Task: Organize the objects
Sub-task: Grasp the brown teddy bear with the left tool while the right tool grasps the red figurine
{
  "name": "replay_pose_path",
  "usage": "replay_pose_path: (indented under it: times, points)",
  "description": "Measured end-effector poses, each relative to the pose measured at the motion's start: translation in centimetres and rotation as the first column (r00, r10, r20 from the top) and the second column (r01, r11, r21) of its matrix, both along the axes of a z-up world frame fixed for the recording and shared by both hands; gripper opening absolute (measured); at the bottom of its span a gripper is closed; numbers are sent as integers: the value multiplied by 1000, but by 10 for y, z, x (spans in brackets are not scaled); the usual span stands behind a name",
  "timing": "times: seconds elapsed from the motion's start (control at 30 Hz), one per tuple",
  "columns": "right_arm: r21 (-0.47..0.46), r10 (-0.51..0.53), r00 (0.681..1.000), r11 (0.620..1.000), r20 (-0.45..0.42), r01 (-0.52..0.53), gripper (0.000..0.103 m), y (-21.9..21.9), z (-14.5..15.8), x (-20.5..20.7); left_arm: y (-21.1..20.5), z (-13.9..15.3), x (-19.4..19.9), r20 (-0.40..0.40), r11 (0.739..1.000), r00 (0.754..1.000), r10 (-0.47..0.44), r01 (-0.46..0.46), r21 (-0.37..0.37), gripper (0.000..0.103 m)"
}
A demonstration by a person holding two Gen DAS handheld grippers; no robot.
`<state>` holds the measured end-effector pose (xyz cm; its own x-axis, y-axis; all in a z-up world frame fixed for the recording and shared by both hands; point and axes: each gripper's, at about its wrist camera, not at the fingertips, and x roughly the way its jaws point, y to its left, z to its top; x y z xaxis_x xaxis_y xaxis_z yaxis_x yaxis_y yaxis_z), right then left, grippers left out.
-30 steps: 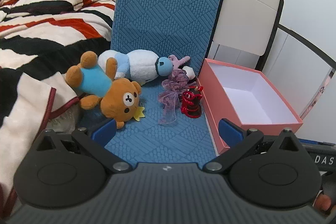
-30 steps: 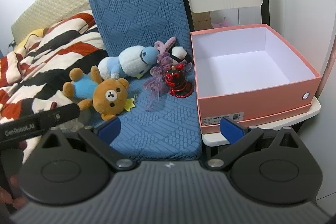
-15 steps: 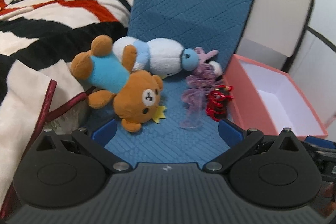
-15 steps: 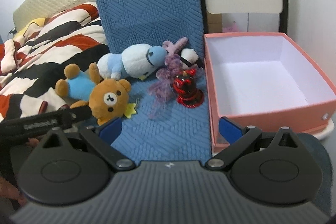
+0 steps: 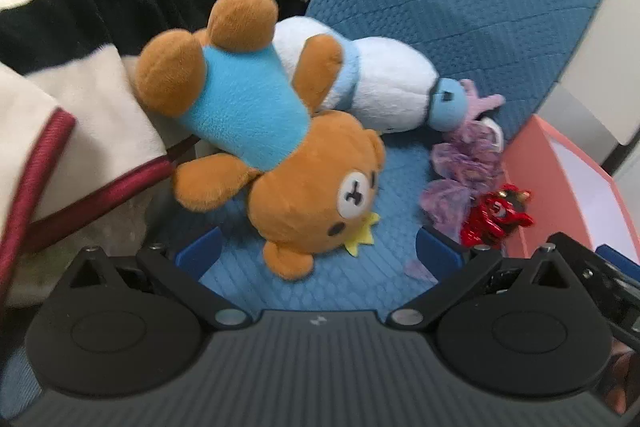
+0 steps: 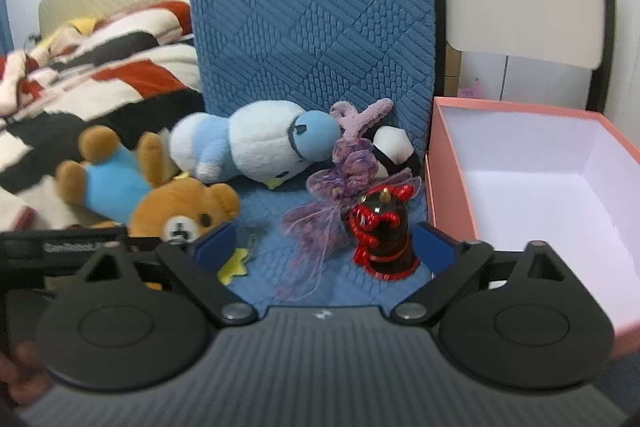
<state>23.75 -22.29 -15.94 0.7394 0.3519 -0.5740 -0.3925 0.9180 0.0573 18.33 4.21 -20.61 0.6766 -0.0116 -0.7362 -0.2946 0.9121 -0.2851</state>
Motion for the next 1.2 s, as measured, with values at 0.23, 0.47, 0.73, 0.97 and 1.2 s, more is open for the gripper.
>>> replay_pose_path:
  times: [0.23,0.47,0.73,0.97,1.2]
  points:
    - [-139,-37,999,989,32,41,74,28,-27,39,6,-24,38,-48,999,997,53,-52,10,103]
    - [-301,-29,995,952,93,56,72,45,-51,63,11,-41,60,-57,996,994,91,-90,20,103]
    - [-423,-31,994,904,101,71,70,48,-73,75,3,-35,67,-8,996,997,73,-73,45,86]
    - [-373,-41,998,926,43,54,60,47,-71,78,-9,-17,56,0,991,999,40,-39,130,74]
    - [-258,-43,998,966,-36,33,53,37,-56,74,-23,11,33,1,972,1000,-8,8,236,73]
